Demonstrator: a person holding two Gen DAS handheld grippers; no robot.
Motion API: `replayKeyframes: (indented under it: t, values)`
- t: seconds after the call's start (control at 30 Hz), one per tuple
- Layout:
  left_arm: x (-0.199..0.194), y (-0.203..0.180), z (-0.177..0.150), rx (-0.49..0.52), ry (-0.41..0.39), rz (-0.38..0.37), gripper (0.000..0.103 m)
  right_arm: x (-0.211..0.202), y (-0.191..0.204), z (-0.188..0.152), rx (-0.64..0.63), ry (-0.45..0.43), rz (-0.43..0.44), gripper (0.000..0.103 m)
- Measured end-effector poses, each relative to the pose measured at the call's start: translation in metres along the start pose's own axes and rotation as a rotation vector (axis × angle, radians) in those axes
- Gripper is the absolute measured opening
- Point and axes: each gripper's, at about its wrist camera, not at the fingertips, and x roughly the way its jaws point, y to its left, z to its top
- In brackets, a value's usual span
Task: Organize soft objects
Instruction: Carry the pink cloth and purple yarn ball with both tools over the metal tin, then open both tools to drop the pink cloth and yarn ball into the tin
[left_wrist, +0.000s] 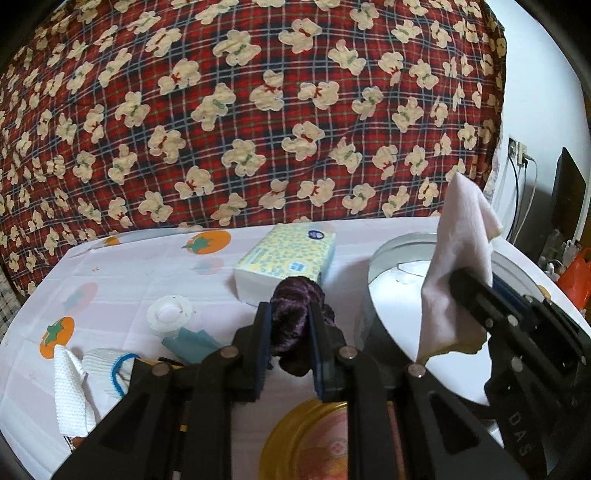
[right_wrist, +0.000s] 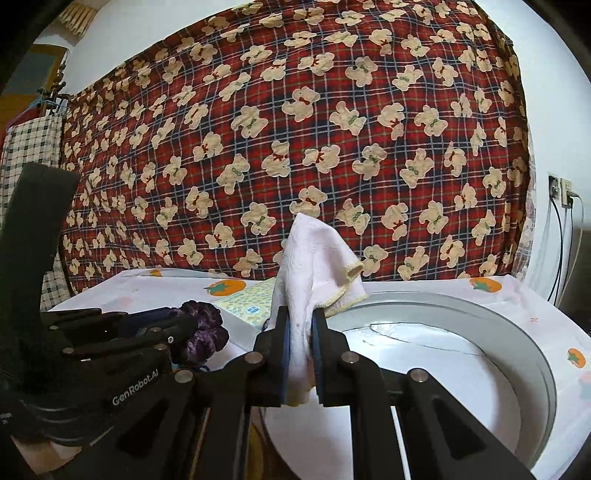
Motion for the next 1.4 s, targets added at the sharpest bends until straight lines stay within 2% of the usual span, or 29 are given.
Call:
replayKeyframes:
  t: [0.4,0.8,1.23,1.33,1.37,1.4]
  values:
    - [0.007,-0.04,0.015,0.044,0.071,-0.073,0.017,-0.007,-0.038,0.006,0.055,0.032,-0.042,0.012]
    - [0.023,-0.095,0.034,0.126,0.159,-0.13,0.017,-0.004,-0.099,0.006,0.132,0.132,-0.154,0.012]
    - [0.054,-0.121,0.039,0.153,0.266,-0.139,0.018,0.003,-0.126,-0.006,0.153,0.216,-0.188,0.012]
    - [0.058,-0.127,0.038,0.184,0.282,-0.122,0.028,0.005,-0.128,-0.007,0.153,0.224,-0.199,0.014]
    - [0.059,-0.129,0.038,0.192,0.28,-0.113,0.042,0.005,-0.128,-0.007,0.153,0.221,-0.208,0.019]
    - [0.058,-0.13,0.038,0.199,0.275,-0.099,0.05,0.004,-0.129,-0.007,0.152,0.212,-0.216,0.03]
